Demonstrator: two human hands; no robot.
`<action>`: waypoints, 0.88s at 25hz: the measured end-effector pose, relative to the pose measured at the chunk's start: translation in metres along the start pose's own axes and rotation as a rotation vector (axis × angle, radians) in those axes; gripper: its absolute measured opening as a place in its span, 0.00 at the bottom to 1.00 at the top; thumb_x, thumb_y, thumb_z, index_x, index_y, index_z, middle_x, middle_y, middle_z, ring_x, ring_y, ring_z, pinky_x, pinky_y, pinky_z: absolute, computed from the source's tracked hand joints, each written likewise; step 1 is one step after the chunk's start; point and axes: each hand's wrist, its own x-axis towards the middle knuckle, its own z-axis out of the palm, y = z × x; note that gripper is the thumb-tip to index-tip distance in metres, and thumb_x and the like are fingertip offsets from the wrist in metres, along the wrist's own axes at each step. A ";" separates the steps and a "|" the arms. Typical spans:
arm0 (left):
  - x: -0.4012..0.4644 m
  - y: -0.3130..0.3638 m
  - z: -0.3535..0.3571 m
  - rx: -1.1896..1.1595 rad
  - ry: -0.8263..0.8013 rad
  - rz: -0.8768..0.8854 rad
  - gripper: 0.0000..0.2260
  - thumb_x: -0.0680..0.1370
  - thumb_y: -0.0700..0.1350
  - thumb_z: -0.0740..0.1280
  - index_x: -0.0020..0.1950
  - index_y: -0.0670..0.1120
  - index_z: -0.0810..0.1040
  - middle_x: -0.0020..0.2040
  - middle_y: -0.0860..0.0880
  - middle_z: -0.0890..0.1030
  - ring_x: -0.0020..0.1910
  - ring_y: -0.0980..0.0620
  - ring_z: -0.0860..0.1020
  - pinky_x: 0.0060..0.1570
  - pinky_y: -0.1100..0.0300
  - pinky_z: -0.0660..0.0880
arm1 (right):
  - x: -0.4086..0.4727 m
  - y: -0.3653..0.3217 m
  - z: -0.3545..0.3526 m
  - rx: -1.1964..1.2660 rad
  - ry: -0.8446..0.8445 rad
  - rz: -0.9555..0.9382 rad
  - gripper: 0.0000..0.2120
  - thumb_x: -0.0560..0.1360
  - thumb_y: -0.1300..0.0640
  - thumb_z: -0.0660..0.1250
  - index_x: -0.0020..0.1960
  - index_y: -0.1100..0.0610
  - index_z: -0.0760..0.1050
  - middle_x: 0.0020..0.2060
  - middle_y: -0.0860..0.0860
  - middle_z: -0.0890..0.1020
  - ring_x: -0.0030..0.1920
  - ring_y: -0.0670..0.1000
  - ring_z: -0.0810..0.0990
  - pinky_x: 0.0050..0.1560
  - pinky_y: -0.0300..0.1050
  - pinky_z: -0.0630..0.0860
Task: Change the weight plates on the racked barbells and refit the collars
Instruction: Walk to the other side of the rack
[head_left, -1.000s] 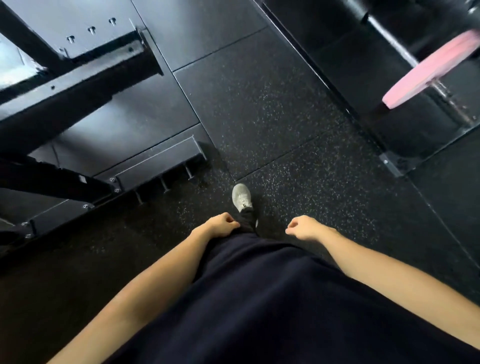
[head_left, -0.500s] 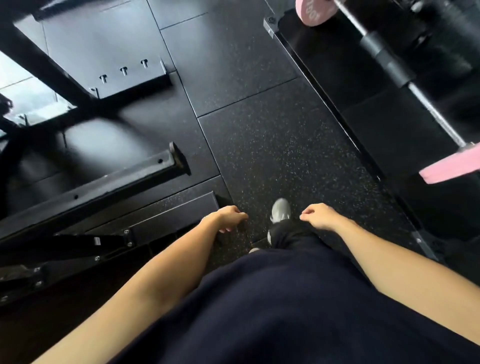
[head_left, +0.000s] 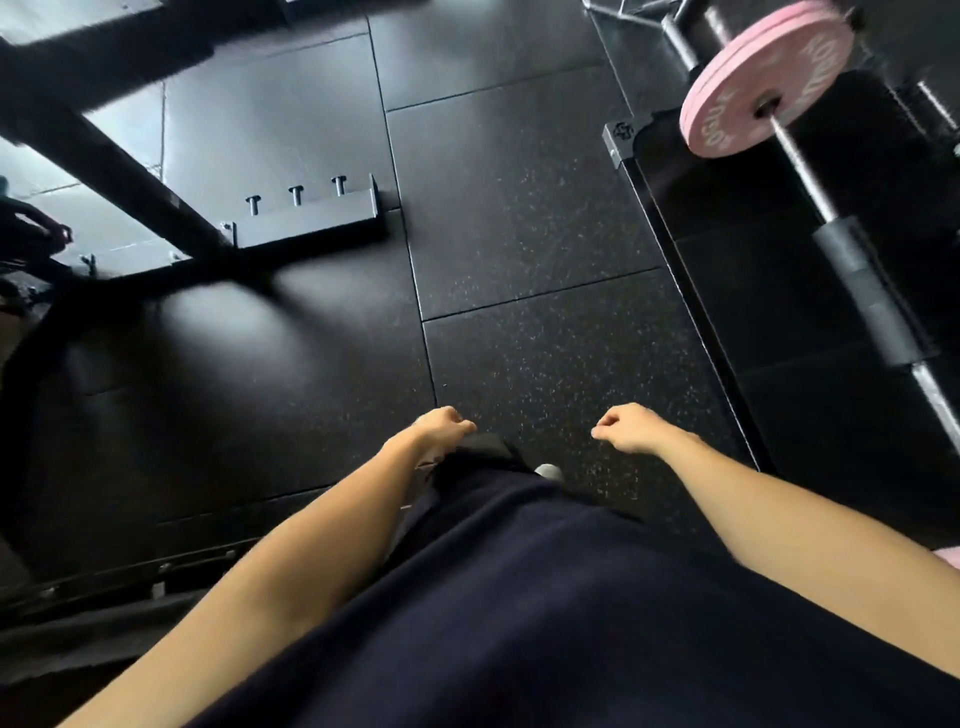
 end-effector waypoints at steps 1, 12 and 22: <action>0.014 0.011 -0.014 -0.006 0.012 -0.015 0.13 0.78 0.53 0.62 0.53 0.45 0.78 0.52 0.44 0.81 0.50 0.45 0.79 0.51 0.55 0.75 | 0.020 -0.013 -0.020 -0.005 -0.007 -0.003 0.11 0.76 0.49 0.67 0.55 0.53 0.79 0.54 0.53 0.82 0.57 0.53 0.77 0.58 0.45 0.71; 0.233 0.152 -0.249 0.048 -0.046 0.014 0.15 0.79 0.55 0.61 0.60 0.47 0.77 0.62 0.47 0.78 0.61 0.47 0.76 0.58 0.57 0.71 | 0.245 -0.175 -0.240 -0.099 -0.030 0.017 0.09 0.76 0.49 0.66 0.54 0.52 0.78 0.54 0.52 0.82 0.52 0.52 0.77 0.55 0.45 0.72; 0.402 0.283 -0.463 0.001 -0.119 0.005 0.11 0.78 0.54 0.62 0.54 0.48 0.74 0.47 0.48 0.79 0.42 0.48 0.76 0.40 0.58 0.71 | 0.430 -0.333 -0.426 -0.032 -0.016 0.002 0.09 0.76 0.50 0.67 0.53 0.53 0.78 0.52 0.52 0.81 0.54 0.53 0.77 0.55 0.45 0.72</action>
